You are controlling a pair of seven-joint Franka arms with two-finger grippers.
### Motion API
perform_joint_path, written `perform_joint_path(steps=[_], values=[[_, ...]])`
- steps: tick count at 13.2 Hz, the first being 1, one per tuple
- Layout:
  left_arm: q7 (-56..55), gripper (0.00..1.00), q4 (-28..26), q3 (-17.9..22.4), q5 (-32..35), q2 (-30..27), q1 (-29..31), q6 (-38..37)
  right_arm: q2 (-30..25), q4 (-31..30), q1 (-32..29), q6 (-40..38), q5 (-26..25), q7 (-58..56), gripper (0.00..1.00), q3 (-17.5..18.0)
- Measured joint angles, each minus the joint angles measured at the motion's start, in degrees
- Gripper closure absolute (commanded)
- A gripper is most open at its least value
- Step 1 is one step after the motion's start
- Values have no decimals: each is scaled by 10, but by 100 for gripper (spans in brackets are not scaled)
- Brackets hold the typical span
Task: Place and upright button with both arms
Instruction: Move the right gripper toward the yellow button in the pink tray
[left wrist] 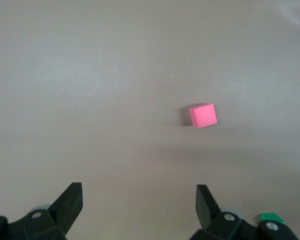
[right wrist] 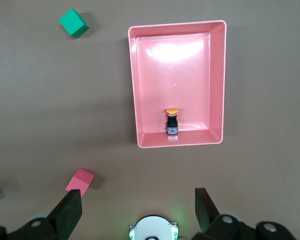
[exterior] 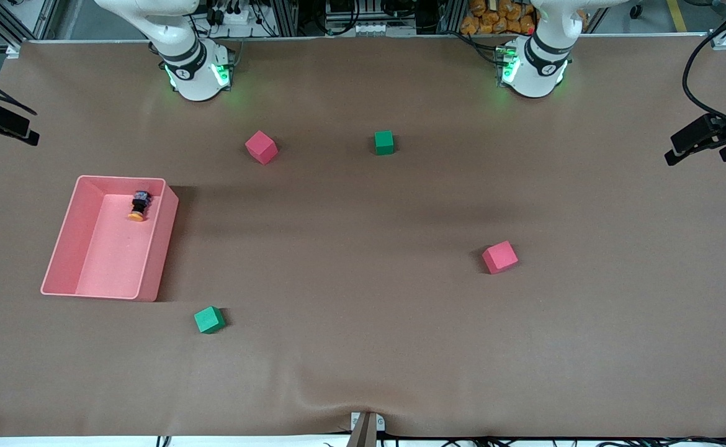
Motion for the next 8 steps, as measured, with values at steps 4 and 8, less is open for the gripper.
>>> perform_joint_path(steps=[4,8], values=[[0,0,1,0,0,0,-1,-12,0,0,0,0,0,0,0,0],[0,0,2,-3,0,0,-4,-19,4,-18,-9,18,-2,-7,0,-1]])
